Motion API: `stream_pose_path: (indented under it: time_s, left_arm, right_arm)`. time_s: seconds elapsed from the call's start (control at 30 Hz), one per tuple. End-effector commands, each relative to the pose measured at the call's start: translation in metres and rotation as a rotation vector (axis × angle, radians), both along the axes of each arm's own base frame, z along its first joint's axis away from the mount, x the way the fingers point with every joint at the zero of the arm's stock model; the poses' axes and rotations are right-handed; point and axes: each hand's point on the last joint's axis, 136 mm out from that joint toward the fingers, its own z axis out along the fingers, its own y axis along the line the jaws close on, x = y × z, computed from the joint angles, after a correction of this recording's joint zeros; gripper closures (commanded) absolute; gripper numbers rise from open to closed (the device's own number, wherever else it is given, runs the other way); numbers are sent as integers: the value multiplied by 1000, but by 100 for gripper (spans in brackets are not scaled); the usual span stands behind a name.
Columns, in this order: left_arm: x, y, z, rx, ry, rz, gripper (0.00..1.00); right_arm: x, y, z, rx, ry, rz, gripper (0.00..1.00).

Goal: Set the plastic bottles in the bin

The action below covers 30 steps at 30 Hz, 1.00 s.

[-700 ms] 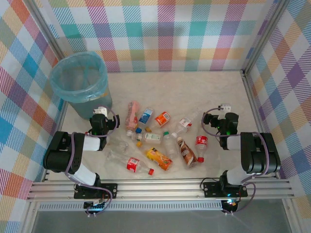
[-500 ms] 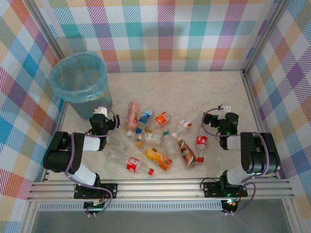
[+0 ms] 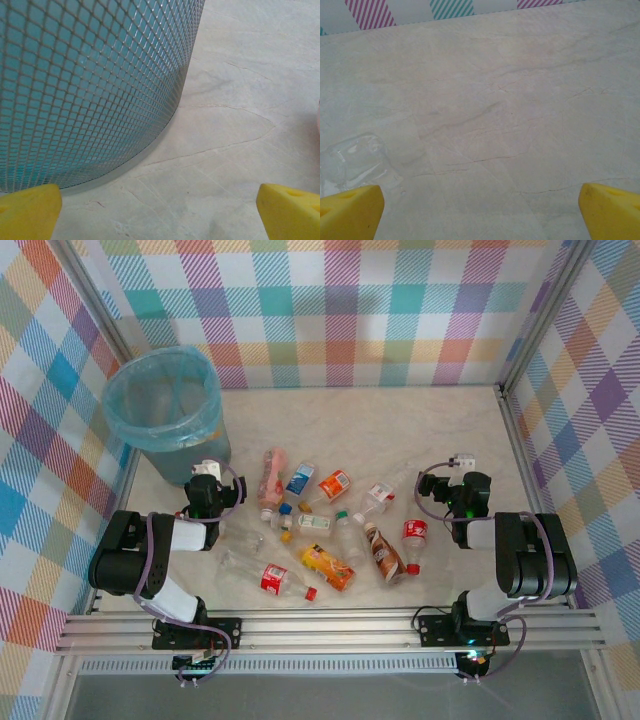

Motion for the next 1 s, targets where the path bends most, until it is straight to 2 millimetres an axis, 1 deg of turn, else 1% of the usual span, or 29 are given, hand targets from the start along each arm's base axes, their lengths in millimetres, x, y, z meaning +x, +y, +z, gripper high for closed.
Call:
stream_pose_path:
  time_s: [0.0, 0.17, 0.27, 0.37, 0.43, 0.53, 0.63, 0.7, 0.73, 0.8, 0.83, 0.9, 0.97]
  left_arm:
    - [9, 1, 15, -14, -56, -1, 0]
    - [9, 0, 16, -13, -61, -7, 0]
    - [10, -10, 19, -11, -48, -66, 2]
    - [8, -12, 28, 8, -50, -65, 3]
    - [7, -14, 35, 35, -40, -65, 4]
    - [0, -22, 45, 93, -33, -80, 4]
    - [-9, -35, 60, 109, -27, -106, 4]
    - [-18, -48, 75, 106, -28, -141, 4]
    - [-23, -54, 81, 105, -28, -155, 4]
    - [-35, -70, 96, 98, -40, -200, 4]
    - [-41, -76, 102, 94, -47, -220, 5]
    - [-58, -99, 118, 70, -67, -306, 6]
    - [-74, -120, 133, 34, -81, -394, 7]
  right_arm:
    - [9, 2, 11, 1, -34, 2, 0]
    - [7, 3, 11, 0, -36, 5, 0]
    - [7, 3, 15, -2, -35, 7, 0]
    - [4, 4, 28, -5, -45, 12, 0]
    - [1, -1, 40, -4, -42, -21, 0]
    - [-10, -4, 60, 22, -1, -49, 2]
    - [-25, -4, 84, 75, 78, -77, 4]
    - [-43, -2, 99, 134, 171, -98, 6]
    - [-51, 0, 102, 163, 214, -103, 7]
    - [-70, 9, 105, 235, 292, -100, 7]
    - [-78, 14, 104, 265, 313, -88, 4]
    - [-96, 27, 102, 308, 335, -46, 2]
    - [-115, 32, 98, 332, 377, -46, 4]
